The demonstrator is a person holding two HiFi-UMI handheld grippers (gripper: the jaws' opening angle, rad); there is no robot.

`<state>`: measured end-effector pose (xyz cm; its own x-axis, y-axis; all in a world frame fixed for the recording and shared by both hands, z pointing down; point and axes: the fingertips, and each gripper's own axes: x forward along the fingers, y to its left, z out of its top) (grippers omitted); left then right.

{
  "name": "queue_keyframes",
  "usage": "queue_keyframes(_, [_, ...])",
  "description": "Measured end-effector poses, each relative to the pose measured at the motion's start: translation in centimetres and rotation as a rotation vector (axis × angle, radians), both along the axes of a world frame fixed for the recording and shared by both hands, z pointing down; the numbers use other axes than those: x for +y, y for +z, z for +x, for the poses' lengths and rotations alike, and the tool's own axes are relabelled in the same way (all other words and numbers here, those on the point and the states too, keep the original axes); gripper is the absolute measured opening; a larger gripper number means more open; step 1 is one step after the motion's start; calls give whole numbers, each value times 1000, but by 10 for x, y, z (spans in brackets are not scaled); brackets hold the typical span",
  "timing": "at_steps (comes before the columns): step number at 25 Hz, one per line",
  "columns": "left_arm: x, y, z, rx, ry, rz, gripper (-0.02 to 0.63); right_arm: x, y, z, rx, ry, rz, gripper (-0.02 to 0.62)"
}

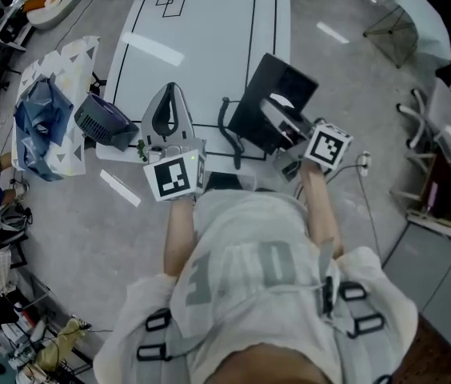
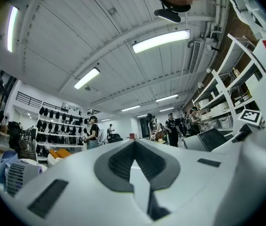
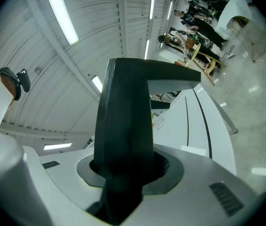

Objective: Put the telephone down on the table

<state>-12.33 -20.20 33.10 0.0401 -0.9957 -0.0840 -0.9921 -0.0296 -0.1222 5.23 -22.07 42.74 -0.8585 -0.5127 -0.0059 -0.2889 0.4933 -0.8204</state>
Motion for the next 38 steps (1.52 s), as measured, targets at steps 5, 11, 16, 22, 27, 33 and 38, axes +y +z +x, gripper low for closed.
queue_keyframes(5, [-9, 9, -8, 14, -7, -22, 8, -9, 24, -12, 30, -24, -58, 150])
queue_keyframes(11, [-20, 18, -19, 19, -9, -38, 8, -25, 54, -33, 115, -75, -135, 150])
queue_keyframes(16, [-26, 31, -32, 44, -36, -78, 8, -35, 76, -48, 193, -109, -181, 150])
queue_keyframes(22, [-35, 42, -43, 49, -40, -104, 8, -43, 92, -69, 197, -159, -232, 150])
queue_keyframes(27, [-42, 52, -52, 59, -45, -131, 8, -51, 104, -69, 252, -162, -253, 150])
queue_keyframes(33, [-52, 55, -56, 64, -32, -144, 8, -58, 113, -74, 273, -183, -283, 150])
queue_keyframes(38, [-53, 63, -58, 76, -30, -158, 8, -59, 115, -74, 281, -202, -291, 150])
